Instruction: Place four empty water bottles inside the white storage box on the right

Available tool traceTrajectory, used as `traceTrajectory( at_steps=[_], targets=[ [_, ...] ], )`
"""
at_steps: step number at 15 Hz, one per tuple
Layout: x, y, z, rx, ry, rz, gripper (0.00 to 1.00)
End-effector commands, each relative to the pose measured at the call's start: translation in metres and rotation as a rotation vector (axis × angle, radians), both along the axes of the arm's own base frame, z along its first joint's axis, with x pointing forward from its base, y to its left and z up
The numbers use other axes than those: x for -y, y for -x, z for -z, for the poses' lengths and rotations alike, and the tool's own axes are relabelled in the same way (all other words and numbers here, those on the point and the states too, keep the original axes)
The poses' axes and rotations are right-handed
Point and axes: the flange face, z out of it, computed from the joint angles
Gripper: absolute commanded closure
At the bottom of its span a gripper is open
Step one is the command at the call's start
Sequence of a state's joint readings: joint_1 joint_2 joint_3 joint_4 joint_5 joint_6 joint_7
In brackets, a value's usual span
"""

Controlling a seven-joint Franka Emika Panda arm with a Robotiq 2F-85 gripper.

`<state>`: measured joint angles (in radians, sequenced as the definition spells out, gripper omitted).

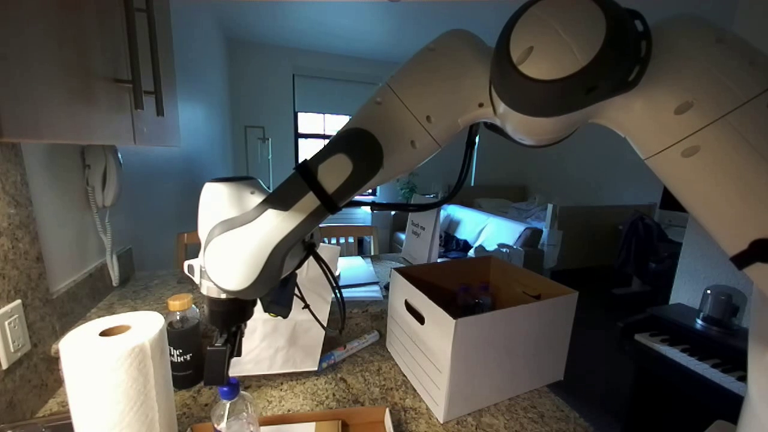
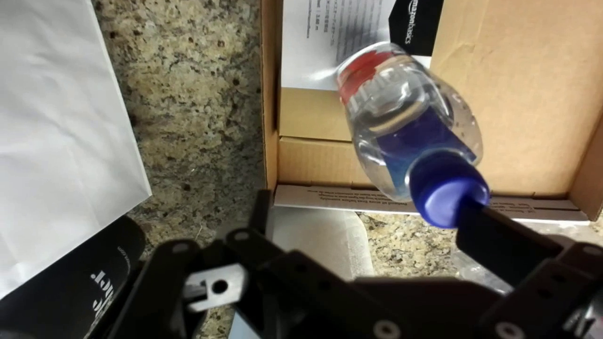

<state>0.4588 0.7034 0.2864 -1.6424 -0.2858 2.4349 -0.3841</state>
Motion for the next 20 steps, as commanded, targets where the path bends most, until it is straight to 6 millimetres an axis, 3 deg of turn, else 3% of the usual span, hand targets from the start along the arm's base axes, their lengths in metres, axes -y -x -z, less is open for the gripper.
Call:
traceTrajectory(
  at_steps=[1, 9, 20],
  targets=[
    [0.002, 0.008, -0.008, 0.056, -0.017, -0.036, 0.0],
    [-0.008, 0.016, -0.036, 0.122, -0.094, -0.069, 0.0],
    [0.007, 0.066, -0.021, -0.09, 0.035, -0.128, 0.0]
  ],
)
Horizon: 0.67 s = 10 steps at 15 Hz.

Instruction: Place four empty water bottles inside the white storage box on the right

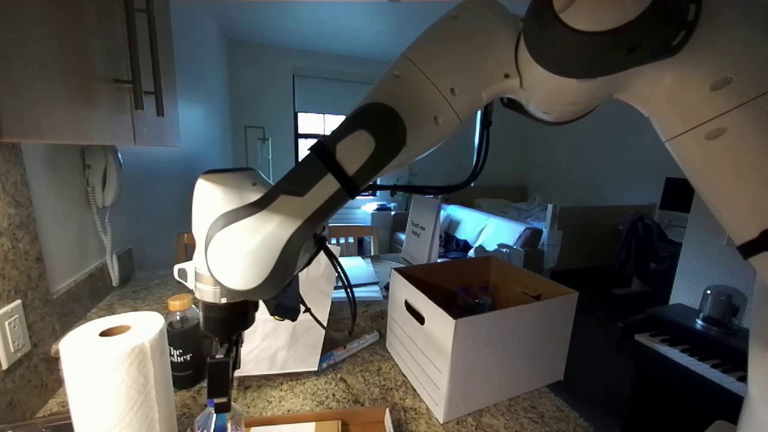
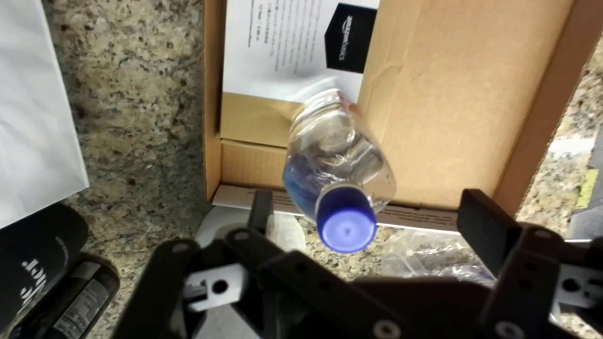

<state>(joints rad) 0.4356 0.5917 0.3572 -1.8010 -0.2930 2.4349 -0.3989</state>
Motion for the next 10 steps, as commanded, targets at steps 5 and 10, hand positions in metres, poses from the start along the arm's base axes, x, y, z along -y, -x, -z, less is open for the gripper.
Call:
traceTrajectory(
  at_steps=[5, 10],
  targets=[
    [0.003, 0.005, -0.014, -0.127, -0.134, -0.155, 0.0],
    [0.019, -0.024, -0.012, -0.147, -0.13, -0.153, 0.0]
  ],
)
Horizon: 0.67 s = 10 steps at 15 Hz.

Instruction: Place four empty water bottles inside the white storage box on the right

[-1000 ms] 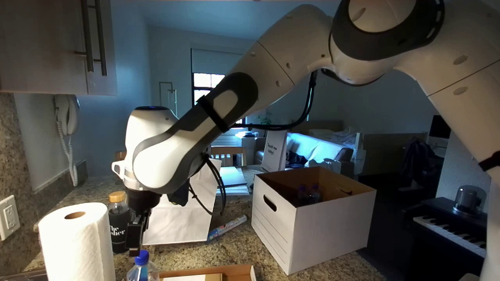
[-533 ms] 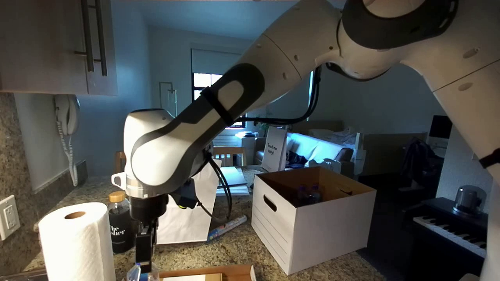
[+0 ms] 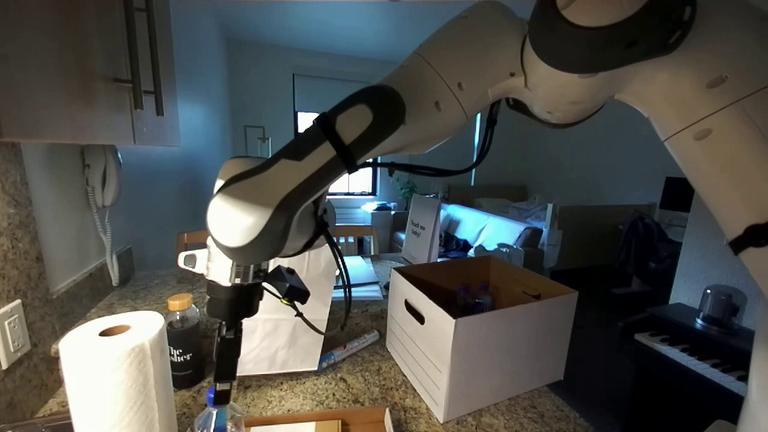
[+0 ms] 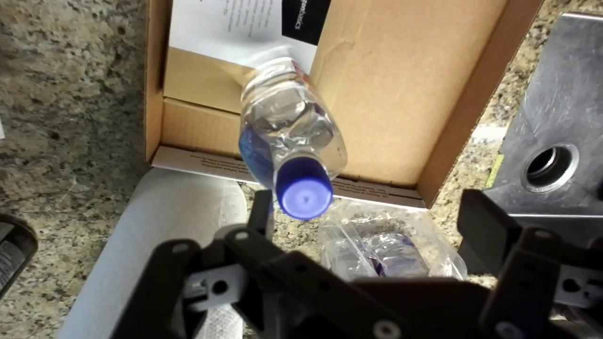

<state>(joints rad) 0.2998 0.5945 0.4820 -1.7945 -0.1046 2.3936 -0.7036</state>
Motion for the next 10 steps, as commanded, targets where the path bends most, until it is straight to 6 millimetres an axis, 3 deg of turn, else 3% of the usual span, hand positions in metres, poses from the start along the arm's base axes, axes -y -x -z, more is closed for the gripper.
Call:
traceTrajectory(
  at_steps=[1, 10],
  targets=[
    [0.009, -0.019, 0.005, -0.025, -0.003, -0.001, 0.0],
    [-0.001, -0.054, 0.033, -0.194, 0.077, 0.082, 0.0]
  ],
)
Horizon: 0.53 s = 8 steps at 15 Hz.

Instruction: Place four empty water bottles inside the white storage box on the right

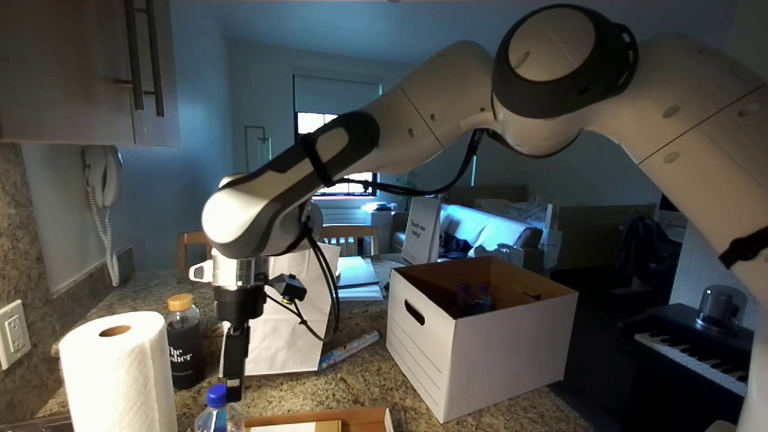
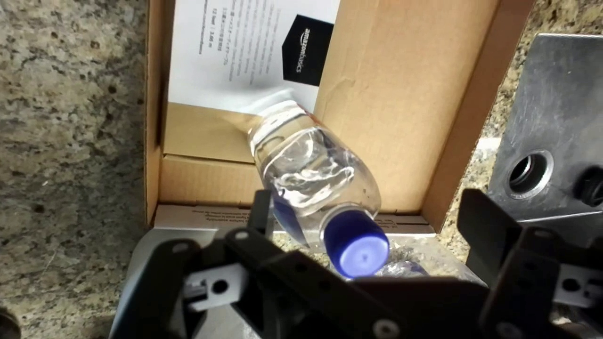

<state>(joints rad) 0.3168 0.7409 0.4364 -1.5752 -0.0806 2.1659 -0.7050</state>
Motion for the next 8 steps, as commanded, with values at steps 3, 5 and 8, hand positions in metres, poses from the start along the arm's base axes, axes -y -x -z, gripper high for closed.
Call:
traceTrajectory(
  at_steps=[3, 5, 8],
  targets=[
    [-0.015, -0.019, 0.009, -0.086, -0.021, 0.084, 0.0],
    [-0.021, -0.024, 0.012, -0.085, -0.026, 0.104, 0.0],
    [-0.027, -0.029, 0.017, -0.08, -0.027, 0.137, 0.0]
  ],
)
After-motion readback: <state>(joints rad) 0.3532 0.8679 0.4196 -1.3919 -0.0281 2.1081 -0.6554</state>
